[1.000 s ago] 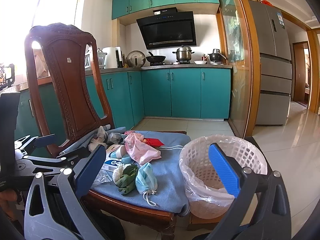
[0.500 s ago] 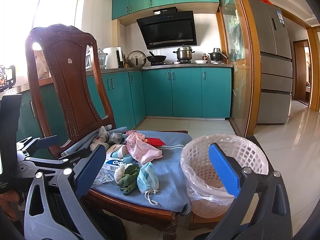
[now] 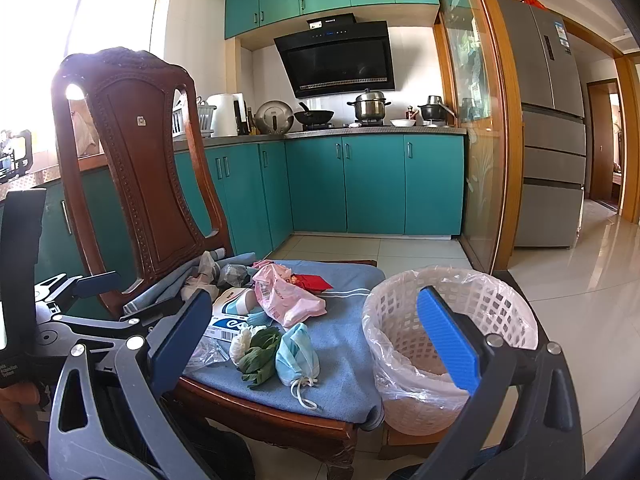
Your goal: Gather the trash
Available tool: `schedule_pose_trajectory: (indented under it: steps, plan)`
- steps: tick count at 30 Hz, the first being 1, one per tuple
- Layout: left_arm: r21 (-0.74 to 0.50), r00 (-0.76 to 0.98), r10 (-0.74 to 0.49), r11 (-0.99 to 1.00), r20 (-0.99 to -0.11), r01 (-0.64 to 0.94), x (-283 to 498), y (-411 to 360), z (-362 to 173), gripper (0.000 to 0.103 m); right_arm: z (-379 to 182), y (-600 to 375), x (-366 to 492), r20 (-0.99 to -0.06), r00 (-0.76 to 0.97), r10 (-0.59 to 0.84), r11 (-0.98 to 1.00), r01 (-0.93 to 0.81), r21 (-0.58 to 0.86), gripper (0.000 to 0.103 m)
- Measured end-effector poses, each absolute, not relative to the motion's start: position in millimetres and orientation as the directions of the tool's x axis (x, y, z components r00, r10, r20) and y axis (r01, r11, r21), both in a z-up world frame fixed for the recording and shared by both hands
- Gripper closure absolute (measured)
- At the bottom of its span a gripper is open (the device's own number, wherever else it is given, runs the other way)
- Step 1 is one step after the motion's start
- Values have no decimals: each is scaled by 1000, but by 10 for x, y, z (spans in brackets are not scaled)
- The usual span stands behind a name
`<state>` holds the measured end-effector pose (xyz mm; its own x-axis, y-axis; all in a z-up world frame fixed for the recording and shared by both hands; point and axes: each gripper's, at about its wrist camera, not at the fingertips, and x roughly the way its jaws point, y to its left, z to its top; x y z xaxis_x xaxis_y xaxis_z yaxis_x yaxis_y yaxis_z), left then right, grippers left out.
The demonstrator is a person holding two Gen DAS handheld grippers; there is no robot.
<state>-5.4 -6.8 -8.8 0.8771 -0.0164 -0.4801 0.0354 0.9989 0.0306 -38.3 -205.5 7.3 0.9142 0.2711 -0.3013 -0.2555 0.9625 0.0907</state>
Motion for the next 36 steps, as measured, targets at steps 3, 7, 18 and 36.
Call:
schedule_pose_trajectory:
  steps: [3,7,18,36]
  plan:
    - [31,877,-16,999,-480,35,-59,-70,-88,3,73,-2057,-382,-301,914,270,963,-255,90,3]
    - [31,877,-16,999,-480,34,-55,-69,-87,3,75,-2064,-376,-301,914,270,963,-255,91,3]
    - [29,877,-14,999,-481,32,-70,-73,-106,3,68,-2036,-395,-303,913,272,962,-257,91,3]
    - [24,857,-5,1000,-515,21,41,-16,-185,3,11,-2039,-305,-336,878,340,939,-300,166,3]
